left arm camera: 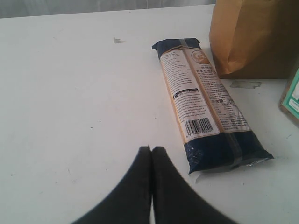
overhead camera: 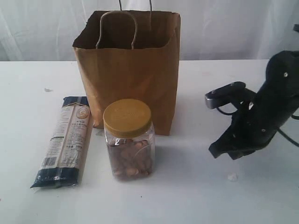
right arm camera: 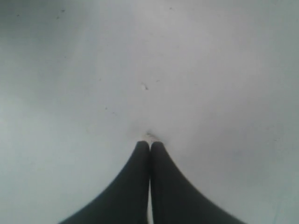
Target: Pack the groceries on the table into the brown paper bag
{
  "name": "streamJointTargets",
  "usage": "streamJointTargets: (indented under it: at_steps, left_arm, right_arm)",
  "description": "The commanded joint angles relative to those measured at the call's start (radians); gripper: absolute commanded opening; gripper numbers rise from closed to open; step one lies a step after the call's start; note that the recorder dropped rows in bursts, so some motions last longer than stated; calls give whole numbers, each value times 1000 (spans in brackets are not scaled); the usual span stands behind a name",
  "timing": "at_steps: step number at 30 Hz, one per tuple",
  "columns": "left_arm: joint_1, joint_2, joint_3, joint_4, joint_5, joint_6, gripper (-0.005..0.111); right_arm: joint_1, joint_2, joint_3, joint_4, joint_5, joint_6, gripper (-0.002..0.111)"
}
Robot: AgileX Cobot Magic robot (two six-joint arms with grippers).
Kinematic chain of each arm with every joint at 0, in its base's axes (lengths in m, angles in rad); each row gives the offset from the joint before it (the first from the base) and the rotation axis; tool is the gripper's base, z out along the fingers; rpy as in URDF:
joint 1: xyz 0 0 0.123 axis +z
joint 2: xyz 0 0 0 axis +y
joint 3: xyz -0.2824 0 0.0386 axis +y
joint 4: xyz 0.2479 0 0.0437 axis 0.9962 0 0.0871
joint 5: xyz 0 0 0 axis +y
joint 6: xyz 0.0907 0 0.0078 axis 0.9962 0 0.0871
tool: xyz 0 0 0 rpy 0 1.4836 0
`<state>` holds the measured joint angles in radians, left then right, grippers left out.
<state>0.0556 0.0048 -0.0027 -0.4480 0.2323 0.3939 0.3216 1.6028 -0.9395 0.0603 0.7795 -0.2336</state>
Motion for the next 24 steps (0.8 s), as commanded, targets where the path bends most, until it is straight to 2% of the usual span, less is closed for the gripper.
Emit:
streamJointTargets:
  at_steps: [1,13,16,24]
  left_arm:
    - [3,-5,3,-7,2,-5,0]
    - [3,-5,3,-7,2,-5,0]
    - [3,-5,3,-7,2,-5,0]
    - [3,-5,3,-7,2,-5,0]
  right_arm:
    - [58,-2,-6,-71,54,59,0]
    - [58,-1,36,-33,-28,19,1]
    - [58,12,42,-33,-28,15,8]
    - [58,55,45,-31,-22,21,40]
